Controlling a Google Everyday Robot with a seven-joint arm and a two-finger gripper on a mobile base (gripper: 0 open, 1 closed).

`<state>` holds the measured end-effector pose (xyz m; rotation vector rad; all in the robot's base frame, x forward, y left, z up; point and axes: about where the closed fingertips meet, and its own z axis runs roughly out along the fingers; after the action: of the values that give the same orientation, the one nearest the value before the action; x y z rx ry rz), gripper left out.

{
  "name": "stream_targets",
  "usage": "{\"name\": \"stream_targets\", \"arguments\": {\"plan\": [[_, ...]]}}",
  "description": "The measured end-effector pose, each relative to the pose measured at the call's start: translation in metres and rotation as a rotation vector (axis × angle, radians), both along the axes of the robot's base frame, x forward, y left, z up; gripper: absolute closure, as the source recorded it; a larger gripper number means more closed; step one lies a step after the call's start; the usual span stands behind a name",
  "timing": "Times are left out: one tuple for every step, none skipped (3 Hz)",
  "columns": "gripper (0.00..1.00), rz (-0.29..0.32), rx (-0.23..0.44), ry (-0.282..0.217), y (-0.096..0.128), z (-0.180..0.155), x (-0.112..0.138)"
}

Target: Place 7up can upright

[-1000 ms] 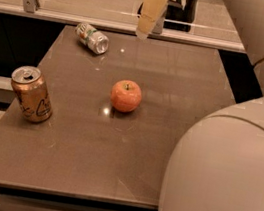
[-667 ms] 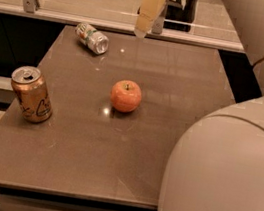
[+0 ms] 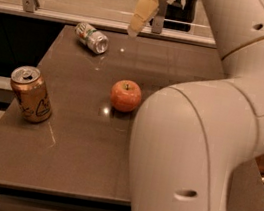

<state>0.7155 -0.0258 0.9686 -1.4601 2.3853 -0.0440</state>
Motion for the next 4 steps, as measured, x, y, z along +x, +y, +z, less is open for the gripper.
{"name": "stream_targets", "arguments": {"plan": [[0.0,-0.145,0.163,0.052,0.019,-0.023,0.03],[0.0,-0.217,0.243,0.026,0.036,-0.023,0.049],[0.0,-0.216,0.252,0.014,0.04,-0.025,0.054],[0.0,-0.209,0.217,0.031,0.055,-0.036,0.055]]}}
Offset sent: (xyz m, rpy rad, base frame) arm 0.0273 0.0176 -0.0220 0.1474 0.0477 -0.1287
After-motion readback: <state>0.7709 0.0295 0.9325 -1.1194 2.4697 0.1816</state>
